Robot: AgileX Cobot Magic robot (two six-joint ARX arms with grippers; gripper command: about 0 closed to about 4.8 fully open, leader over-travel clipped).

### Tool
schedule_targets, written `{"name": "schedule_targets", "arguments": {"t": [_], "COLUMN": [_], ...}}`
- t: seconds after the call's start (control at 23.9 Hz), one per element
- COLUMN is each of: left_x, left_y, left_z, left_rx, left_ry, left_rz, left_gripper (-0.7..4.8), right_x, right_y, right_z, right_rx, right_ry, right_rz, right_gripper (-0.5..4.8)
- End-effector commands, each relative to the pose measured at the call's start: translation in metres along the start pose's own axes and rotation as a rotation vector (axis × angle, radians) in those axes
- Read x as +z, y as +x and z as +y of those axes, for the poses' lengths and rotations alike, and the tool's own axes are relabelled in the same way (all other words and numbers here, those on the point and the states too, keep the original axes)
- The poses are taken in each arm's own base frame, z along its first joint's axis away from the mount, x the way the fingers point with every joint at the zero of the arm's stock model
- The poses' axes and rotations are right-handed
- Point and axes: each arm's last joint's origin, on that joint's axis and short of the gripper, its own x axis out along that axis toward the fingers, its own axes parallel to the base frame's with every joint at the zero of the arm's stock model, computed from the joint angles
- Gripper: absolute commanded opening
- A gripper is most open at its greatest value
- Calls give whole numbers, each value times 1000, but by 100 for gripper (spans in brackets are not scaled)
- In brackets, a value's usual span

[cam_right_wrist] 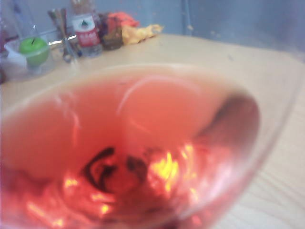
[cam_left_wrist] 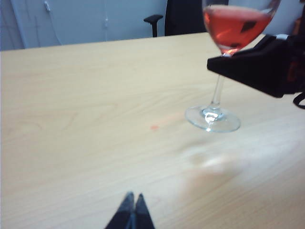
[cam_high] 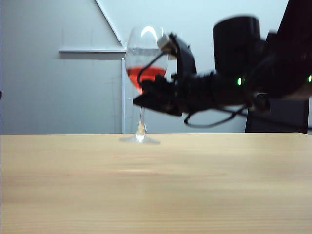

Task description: Gently pick up the goblet, rotate it counterclockwise for two full turns (viewing from above), and then place it back on the table.

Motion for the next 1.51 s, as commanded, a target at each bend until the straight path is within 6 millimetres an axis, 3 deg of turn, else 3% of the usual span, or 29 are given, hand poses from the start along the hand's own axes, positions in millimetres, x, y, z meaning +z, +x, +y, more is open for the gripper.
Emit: {"name": "schedule_targets", "arguments": {"t": [0.04, 0.25, 0.54, 0.8, 1.05, 1.17, 1.51], "left_x": [4, 4, 4, 5, 6, 8, 8], "left_y": [-1, -2, -2, -2, -3, -5, -5], "left_z": [0, 0, 0, 0, 0, 0, 0], "left_rx": [-5, -6, -6, -6, -6, -6, -6], "left_ry": [0, 0, 0, 0, -1, -1, -1], "left_rz": [-33, -37, -41, -41, -64, -88, -88], "left_gripper": [-5, -5, -5, -5, -5, -5, -5], "right_x": [19, 38, 39, 59, 75, 76, 79], "right_y": [-5, -19, -19, -4, 7, 11, 17], "right_z": [-1, -13, -29, -36, -31, -21, -4], "right_rx": [-17, -28, -100, -205, -226, -172, 60], "right_ry": [20, 184, 370, 308, 90, -38, -117], "right_rz": [-4, -8, 91, 243, 357, 386, 342], "right_gripper": [-5, -5, -5, -6, -5, -5, -5]}}
